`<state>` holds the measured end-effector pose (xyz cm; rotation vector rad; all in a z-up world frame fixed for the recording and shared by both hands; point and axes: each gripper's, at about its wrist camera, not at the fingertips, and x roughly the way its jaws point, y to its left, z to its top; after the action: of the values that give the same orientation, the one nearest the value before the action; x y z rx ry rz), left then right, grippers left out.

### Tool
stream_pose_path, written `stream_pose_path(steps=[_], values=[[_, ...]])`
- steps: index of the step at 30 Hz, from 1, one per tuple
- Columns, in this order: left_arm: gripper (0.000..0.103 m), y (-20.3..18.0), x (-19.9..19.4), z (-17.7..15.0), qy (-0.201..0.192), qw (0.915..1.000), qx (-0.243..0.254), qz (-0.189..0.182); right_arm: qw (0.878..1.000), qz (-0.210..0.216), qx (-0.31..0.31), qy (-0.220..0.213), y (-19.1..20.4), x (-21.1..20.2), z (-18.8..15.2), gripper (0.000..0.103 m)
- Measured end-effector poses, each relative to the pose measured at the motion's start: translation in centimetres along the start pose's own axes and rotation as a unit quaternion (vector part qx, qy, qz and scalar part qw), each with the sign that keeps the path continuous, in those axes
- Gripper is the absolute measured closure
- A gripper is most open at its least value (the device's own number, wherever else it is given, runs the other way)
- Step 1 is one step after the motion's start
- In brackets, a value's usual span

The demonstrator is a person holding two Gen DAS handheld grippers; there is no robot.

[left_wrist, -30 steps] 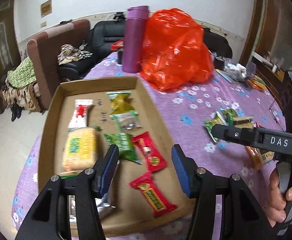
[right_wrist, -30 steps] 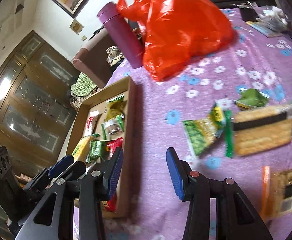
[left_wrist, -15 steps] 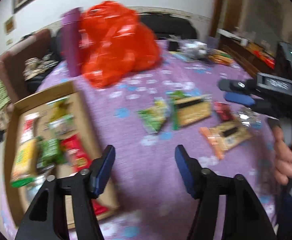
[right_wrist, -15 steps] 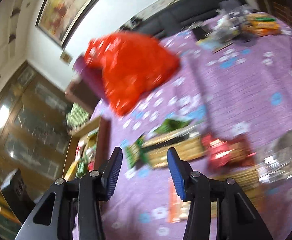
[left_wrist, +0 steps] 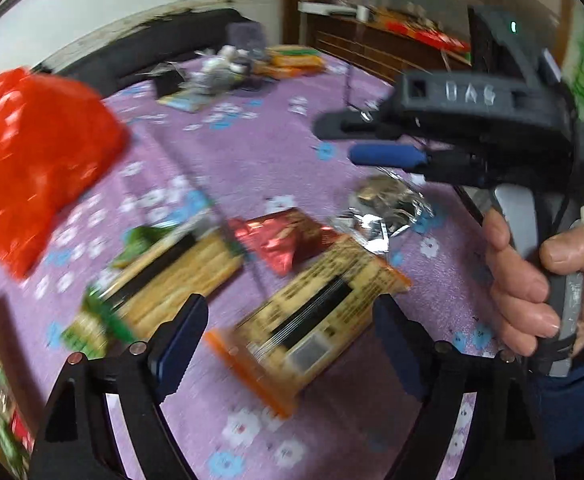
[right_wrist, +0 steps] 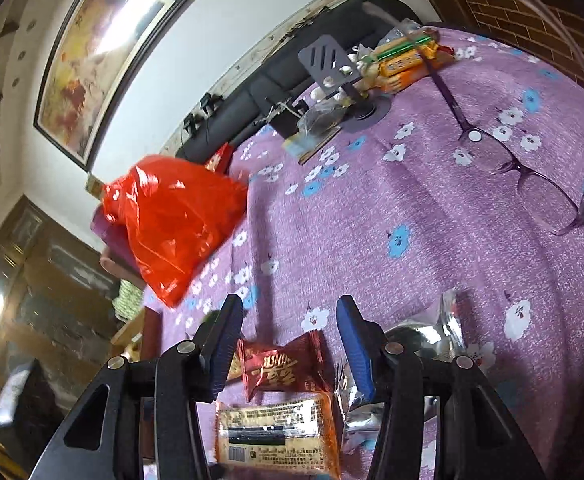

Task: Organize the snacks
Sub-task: 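Grasp the orange-edged cracker pack with the left gripper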

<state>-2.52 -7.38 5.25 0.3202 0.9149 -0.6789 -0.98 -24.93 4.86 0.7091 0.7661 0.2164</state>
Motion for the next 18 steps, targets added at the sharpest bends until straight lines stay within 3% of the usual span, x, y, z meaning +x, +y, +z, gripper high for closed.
stream_pose_path(steps=[5,9,12,16,18], values=[[0.020,-0.8,2.6,0.8,0.034,0.9985,0.034,-0.028,1.000,0.006,0.011,0.002,-0.2,0.0,0.1,0.050],[0.016,-0.5,3.6,0.8,0.041,0.9973,0.022,-0.057,1.000,0.011,0.010,0.001,-0.2,-0.1,0.0,0.050],[0.017,-1.2,3.6,0.3,0.037,0.9978,0.024,-0.049,1.000,0.009,0.004,0.004,0.0,0.0,-0.1,0.050],[0.035,-2.3,3.4,-1.3,0.039,0.9989,0.028,-0.007,1.000,0.006,-0.005,0.010,0.3,0.4,-0.3,0.049],[0.043,-2.2,2.6,-2.1,0.035,0.9993,0.013,-0.008,1.000,0.003,-0.014,0.013,0.6,0.7,-0.4,0.049]])
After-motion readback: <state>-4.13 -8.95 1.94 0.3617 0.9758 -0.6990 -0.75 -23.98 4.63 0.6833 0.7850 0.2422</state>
